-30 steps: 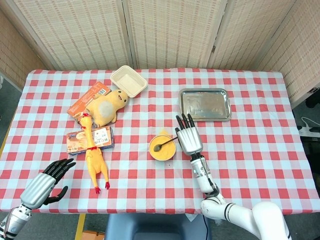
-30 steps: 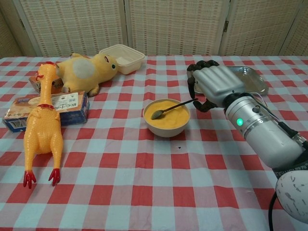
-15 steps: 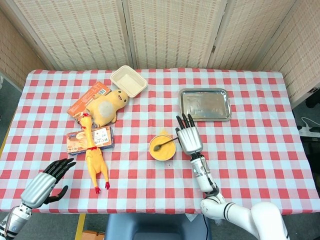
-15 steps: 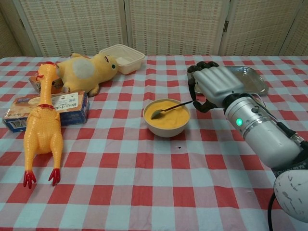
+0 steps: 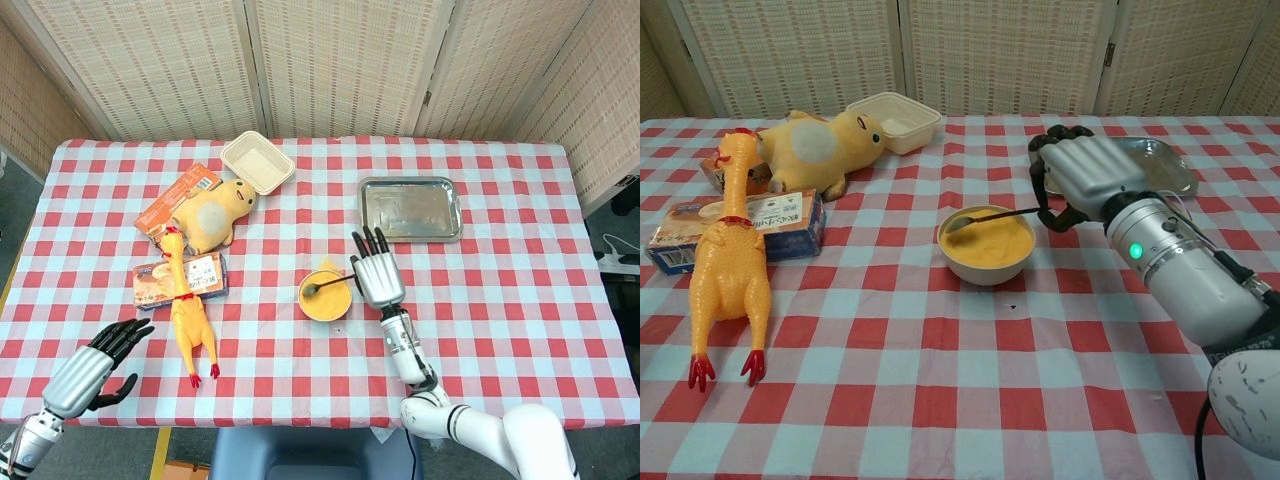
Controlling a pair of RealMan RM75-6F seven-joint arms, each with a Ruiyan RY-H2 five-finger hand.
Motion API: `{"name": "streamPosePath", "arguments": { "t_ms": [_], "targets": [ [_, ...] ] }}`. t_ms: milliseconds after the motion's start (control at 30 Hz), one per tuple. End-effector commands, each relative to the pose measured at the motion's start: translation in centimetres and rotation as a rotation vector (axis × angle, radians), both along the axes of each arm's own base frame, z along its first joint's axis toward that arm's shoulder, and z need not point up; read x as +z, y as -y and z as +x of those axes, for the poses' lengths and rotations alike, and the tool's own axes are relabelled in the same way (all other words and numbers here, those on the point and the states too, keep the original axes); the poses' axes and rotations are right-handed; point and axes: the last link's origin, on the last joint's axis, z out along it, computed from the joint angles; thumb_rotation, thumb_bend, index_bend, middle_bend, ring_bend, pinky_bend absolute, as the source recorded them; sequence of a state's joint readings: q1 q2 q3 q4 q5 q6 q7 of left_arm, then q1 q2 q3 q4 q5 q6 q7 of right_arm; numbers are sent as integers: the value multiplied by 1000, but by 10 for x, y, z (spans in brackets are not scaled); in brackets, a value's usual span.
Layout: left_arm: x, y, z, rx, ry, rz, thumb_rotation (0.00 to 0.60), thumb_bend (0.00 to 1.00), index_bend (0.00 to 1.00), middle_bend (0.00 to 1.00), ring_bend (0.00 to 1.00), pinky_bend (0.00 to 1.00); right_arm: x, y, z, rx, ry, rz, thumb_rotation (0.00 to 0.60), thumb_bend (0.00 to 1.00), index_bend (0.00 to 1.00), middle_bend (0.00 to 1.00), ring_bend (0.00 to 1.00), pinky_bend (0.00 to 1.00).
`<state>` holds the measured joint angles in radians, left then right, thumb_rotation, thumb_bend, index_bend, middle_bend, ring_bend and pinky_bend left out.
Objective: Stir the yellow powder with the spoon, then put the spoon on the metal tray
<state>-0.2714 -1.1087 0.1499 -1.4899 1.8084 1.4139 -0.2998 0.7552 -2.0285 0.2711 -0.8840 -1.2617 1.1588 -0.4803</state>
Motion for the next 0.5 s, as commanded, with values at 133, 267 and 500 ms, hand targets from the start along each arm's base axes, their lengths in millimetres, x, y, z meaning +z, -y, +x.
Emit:
{"name": "streamPosePath", "arguments": {
  "t_ms": [133,267,500],
  "targets": [
    [0,1,1,-11,7,-8,600,511,0,0,0,103,6,0,0,5,-3,-11,600,443,696,161,0,85],
    [0,2,1,-19,10,-13,600,510,0,0,0,103,10,-1,0,18,-8,-10,600,488,713,172,0,85],
    [-1,1,1,-21,9,-18,600,510,0,0,0,103,26,-3,4,83,-113,60,600,614,747,186,0,91]
  ]
}}
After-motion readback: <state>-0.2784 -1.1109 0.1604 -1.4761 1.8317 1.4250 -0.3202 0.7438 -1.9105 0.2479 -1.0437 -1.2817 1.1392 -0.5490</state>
